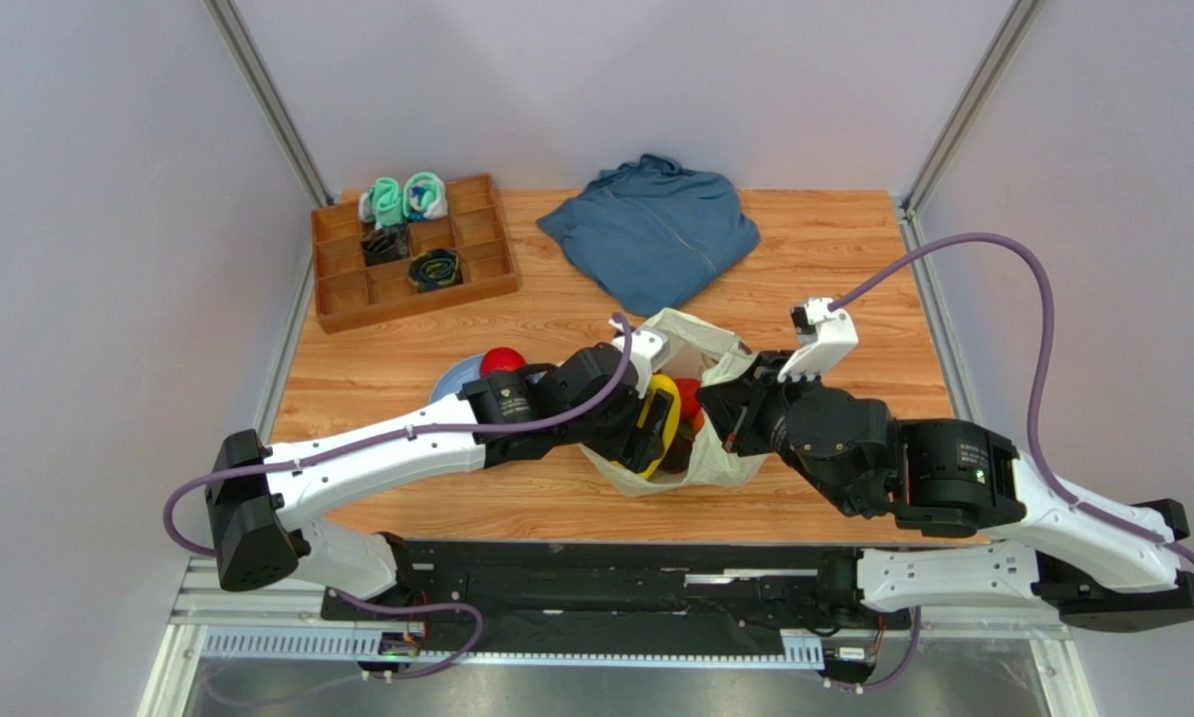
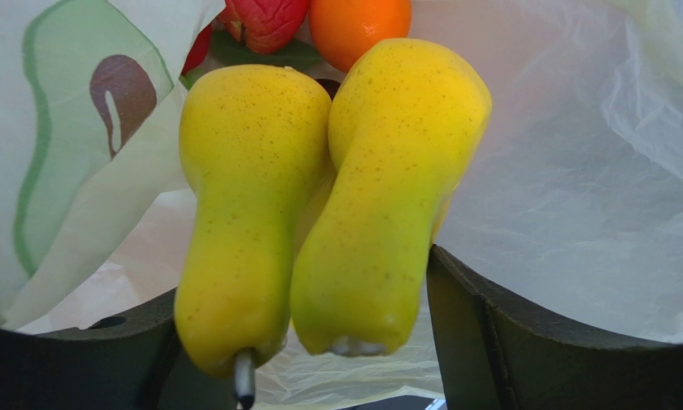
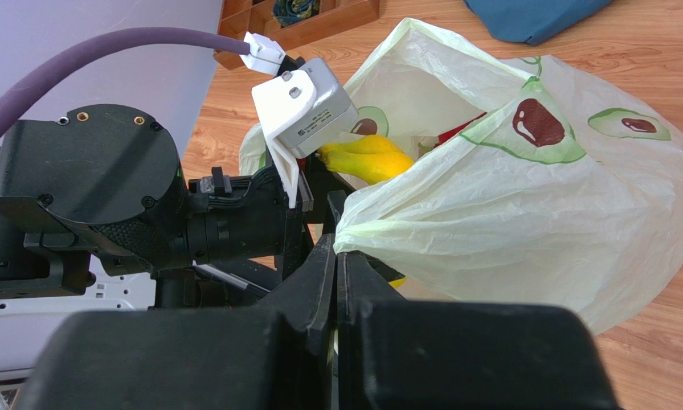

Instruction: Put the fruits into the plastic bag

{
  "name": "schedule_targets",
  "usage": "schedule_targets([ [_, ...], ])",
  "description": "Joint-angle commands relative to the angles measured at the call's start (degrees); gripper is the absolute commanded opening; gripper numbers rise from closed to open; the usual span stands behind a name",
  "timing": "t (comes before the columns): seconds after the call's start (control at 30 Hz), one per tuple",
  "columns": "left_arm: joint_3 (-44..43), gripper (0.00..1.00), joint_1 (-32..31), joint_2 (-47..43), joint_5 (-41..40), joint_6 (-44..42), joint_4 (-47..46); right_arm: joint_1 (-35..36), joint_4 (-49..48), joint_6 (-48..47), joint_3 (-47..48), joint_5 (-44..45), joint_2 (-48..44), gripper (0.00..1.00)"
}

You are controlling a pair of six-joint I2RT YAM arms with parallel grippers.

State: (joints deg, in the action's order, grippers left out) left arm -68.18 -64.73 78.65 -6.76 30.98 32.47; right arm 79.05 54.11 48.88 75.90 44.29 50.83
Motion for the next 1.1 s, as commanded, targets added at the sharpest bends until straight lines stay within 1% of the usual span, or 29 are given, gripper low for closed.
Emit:
schedule_targets([
  [0.0, -1.51, 0.76, 0.13, -0.96, -0.27, 0.40, -0.65, 0.06, -0.41, 1.39, 0.39, 1.50, -0.47, 0.00],
  [0.37, -1.43, 0.83, 0.22, -1.75, 2.54, -1.27, -1.97, 0.06, -0.49, 1.04, 0.48, 1.76, -0.29, 0.00],
  [0.4, -1.60, 0.89, 0.13, -1.75, 2.72, -1.71, -1.80, 0.06, -0.41, 1.04, 0.48, 1.85, -0.29, 0.00],
  [0.43, -1.95, 0.90, 0.22, -1.92, 2.81, -1.80, -1.79, 0.06, -0.41, 1.04, 0.48, 1.76, -0.38, 0.00],
  [0.6, -2.31, 0.90, 0.13, -3.94, 2.55, -3.47, -2.50, 0.06, -0.41, 1.04, 0.48, 1.85, -0.38, 0.00],
  [0.73, -2.48, 0.89, 0.13, -6.57, 3.95, -5.66, -3.72, 0.06, -0.41, 0.95, 0.48, 2.02, -0.47, 0.00],
  [0.83, -2.04, 0.89, 0.13, -8.85, 7.54, -8.48, -6.09, 0.06, -0.41, 0.86, 0.48, 2.03, -0.47, 0.00],
  [0.93, -1.26, 0.88, 0.13, -12.01, 13.16, -10.76, -9.96, 0.06, -0.41, 0.86, 0.48, 2.11, -0.38, 0.00],
  [0.97, -0.99, 0.88, 0.13, -13.08, 14.40, -11.55, -12.58, 0.06, -0.41, 0.86, 0.48, 2.03, -0.38, 0.00],
  [1.07, -0.46, 0.88, 0.22, -17.47, 15.38, -13.04, -16.46, 0.06, -0.41, 0.78, 0.48, 2.11, -0.29, 0.00],
])
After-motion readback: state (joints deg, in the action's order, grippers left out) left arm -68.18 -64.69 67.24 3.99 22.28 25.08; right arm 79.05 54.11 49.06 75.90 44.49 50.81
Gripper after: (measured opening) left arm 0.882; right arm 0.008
